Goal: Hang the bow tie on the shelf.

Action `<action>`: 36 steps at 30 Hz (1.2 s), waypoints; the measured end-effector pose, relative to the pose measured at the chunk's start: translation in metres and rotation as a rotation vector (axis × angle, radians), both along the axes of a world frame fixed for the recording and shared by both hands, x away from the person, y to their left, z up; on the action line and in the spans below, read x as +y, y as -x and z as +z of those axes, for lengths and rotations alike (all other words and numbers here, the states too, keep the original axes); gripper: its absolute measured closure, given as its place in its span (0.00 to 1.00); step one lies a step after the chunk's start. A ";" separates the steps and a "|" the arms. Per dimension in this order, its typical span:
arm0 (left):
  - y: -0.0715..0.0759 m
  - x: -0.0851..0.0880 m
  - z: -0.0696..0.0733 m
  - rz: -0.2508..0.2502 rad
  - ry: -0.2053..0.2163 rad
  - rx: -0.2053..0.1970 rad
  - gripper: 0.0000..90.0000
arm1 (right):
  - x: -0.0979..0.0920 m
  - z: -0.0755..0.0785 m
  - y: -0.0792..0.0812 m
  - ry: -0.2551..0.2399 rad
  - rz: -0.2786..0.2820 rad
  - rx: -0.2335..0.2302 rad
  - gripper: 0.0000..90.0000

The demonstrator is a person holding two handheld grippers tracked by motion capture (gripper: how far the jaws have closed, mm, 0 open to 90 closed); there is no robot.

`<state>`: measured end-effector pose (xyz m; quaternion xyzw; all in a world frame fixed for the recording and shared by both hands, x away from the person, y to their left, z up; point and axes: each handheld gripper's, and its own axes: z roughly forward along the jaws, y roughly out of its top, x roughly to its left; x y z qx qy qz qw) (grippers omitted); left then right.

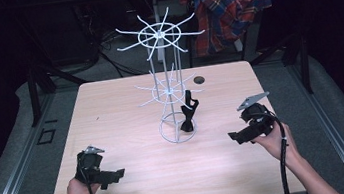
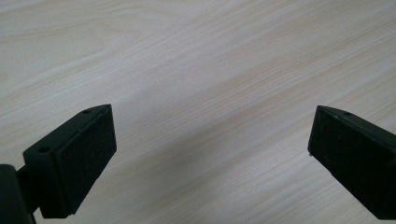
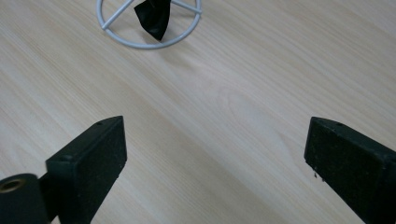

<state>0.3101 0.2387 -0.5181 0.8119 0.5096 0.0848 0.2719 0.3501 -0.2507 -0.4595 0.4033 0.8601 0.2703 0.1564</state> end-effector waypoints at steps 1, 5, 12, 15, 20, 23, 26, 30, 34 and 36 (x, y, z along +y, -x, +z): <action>0.000 0.000 0.000 0.000 0.000 0.001 0.01 | -0.002 -0.001 0.001 0.007 0.002 0.005 0.05; 0.000 0.000 0.000 -0.001 -0.001 0.004 0.01 | -0.006 -0.005 0.006 0.014 -0.002 0.019 0.03; 0.000 0.000 -0.001 -0.006 -0.004 0.007 0.01 | -0.017 -0.015 0.015 0.038 -0.003 0.047 0.01; -0.001 -0.001 -0.001 -0.013 -0.009 0.007 0.01 | -0.021 -0.019 0.018 0.038 -0.018 0.055 0.00; -0.002 -0.003 -0.002 -0.017 -0.011 0.014 0.01 | -0.032 -0.035 0.019 0.051 -0.034 0.113 0.00; -0.001 -0.003 -0.002 -0.014 -0.019 0.017 0.01 | -0.034 -0.044 0.020 0.131 -0.060 0.142 0.00; 0.000 -0.004 -0.001 -0.013 -0.023 0.013 0.01 | -0.036 -0.051 0.020 0.228 -0.080 0.151 0.00; -0.001 -0.004 -0.002 -0.011 -0.025 0.020 0.01 | -0.039 -0.052 0.021 0.229 -0.097 0.145 0.00; -0.001 -0.004 -0.002 -0.016 -0.026 0.021 0.01 | -0.041 -0.053 0.020 0.248 -0.098 0.157 0.00; -0.003 -0.005 -0.003 -0.020 -0.032 0.027 0.01 | -0.040 -0.055 0.019 0.279 -0.102 0.158 0.00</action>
